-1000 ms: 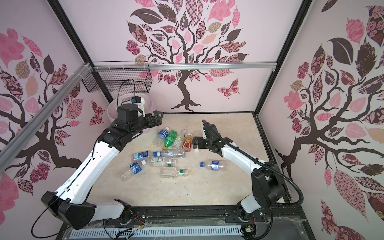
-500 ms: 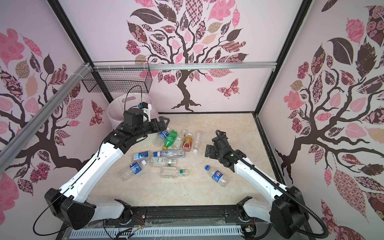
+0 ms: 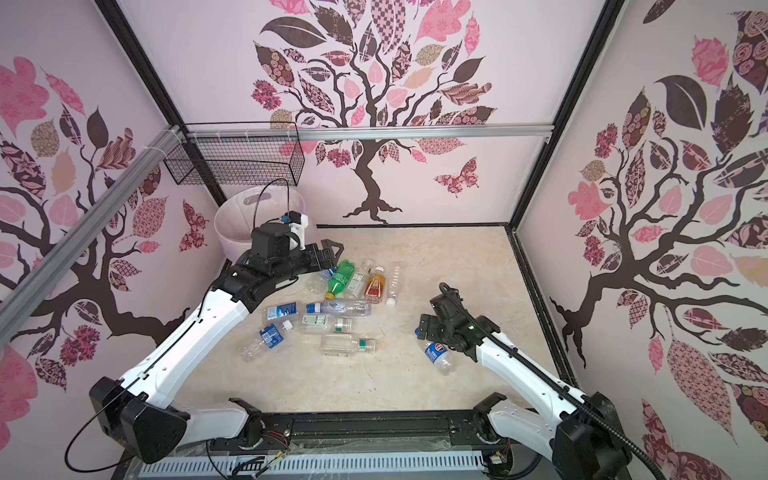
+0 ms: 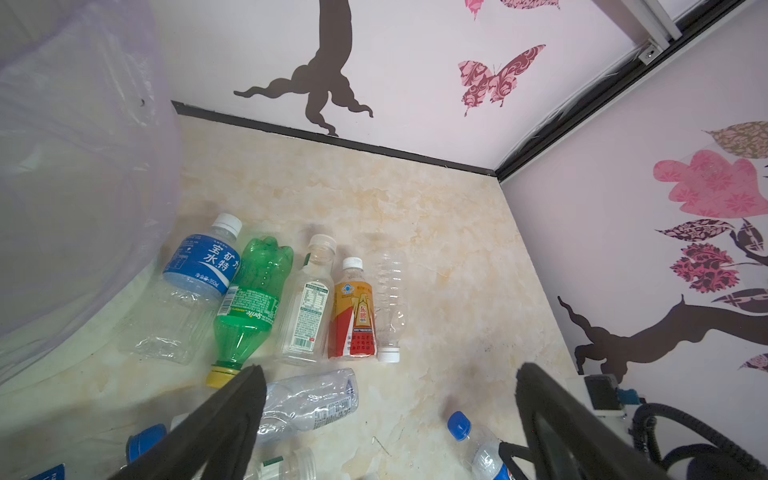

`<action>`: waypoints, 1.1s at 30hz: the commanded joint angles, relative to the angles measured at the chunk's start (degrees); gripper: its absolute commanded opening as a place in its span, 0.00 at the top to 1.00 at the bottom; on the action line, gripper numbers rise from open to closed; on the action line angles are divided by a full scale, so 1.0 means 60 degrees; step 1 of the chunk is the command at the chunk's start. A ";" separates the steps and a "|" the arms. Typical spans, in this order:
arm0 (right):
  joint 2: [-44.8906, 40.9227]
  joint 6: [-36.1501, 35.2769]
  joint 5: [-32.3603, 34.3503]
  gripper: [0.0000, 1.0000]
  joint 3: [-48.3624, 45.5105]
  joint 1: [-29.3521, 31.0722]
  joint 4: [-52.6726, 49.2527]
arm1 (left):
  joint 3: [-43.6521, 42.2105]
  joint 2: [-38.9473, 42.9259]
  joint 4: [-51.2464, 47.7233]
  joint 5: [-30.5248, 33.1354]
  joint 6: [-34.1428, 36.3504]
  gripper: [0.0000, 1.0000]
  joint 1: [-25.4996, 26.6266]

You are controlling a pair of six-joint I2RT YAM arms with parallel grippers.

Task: Throw the plastic bottles in the bin
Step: 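Close the right gripper around the Pepsi bottle, then lift the Pepsi bottle upright with the right gripper toward the left gripper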

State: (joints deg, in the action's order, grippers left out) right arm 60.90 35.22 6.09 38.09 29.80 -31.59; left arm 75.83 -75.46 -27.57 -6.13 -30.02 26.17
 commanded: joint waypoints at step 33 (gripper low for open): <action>0.2506 -0.0245 -0.0666 0.46 0.2285 0.1111 0.1634 | 0.0061 -0.0299 -0.0303 -0.0084 -0.0158 0.03 0.0661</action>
State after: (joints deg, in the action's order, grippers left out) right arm 74.04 35.55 3.44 46.37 36.64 -21.98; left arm 75.83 -77.10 -28.62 -7.84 -31.99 29.95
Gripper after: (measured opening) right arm 0.541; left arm 0.972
